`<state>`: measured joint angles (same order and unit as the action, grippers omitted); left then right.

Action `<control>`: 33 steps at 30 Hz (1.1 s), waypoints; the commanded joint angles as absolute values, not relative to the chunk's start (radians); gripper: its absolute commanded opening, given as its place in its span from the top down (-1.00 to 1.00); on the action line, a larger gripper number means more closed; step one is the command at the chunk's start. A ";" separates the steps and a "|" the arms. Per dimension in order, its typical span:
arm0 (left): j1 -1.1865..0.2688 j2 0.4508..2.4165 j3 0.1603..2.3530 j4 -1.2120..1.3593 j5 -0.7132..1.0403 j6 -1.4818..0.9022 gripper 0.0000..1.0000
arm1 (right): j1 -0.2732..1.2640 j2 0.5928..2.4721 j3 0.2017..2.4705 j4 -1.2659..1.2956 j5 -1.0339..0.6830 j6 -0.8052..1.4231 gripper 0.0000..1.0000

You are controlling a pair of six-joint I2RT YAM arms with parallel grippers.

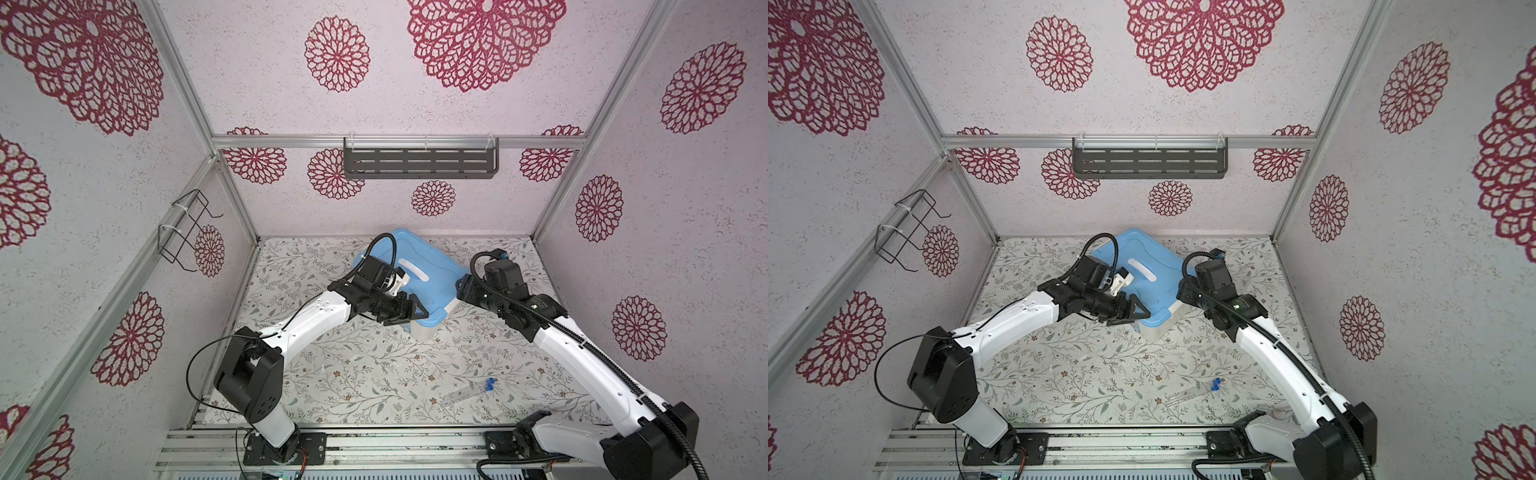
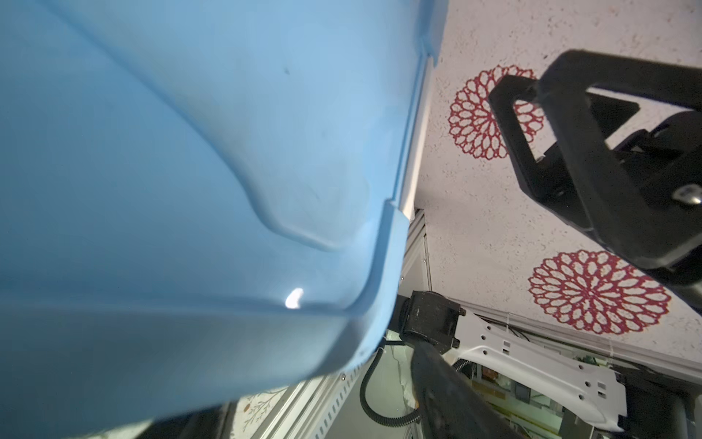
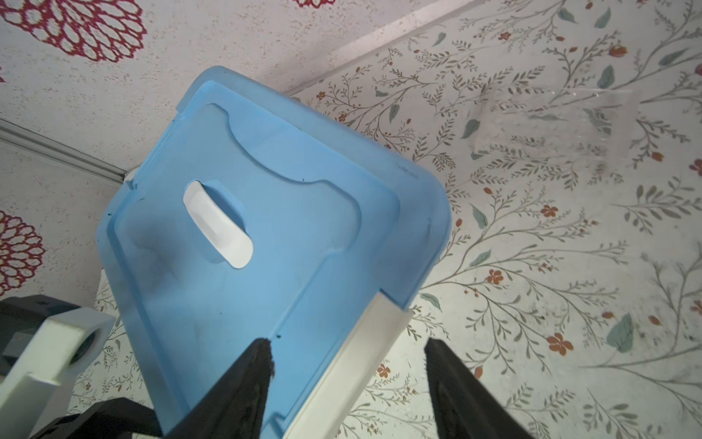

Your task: Organize the chemistry lab equipment

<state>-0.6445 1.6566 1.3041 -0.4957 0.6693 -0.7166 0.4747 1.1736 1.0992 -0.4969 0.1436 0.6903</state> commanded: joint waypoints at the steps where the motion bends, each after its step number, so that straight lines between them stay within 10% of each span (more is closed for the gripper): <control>1: -0.641 1.596 1.345 -0.524 0.666 -0.681 -0.51 | 0.465 1.120 1.115 -0.564 0.191 0.775 -0.38; 11: -0.322 1.364 1.300 -0.560 0.528 -0.621 -0.59 | 0.460 1.140 1.039 -0.454 0.035 0.995 -0.27; 18: -0.130 1.576 1.456 -0.543 0.500 -0.477 -0.55 | 0.451 1.189 1.053 -0.426 0.030 1.011 -0.37; 33: -0.112 1.878 1.511 -0.437 0.709 -0.481 0.10 | 0.388 1.294 0.992 -0.271 -0.100 1.057 -0.31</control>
<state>-0.1104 1.8927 1.5284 -0.4580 0.6689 -0.5030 0.3931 1.2781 0.9813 -0.3153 -0.0765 1.0412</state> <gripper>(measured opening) 0.457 0.657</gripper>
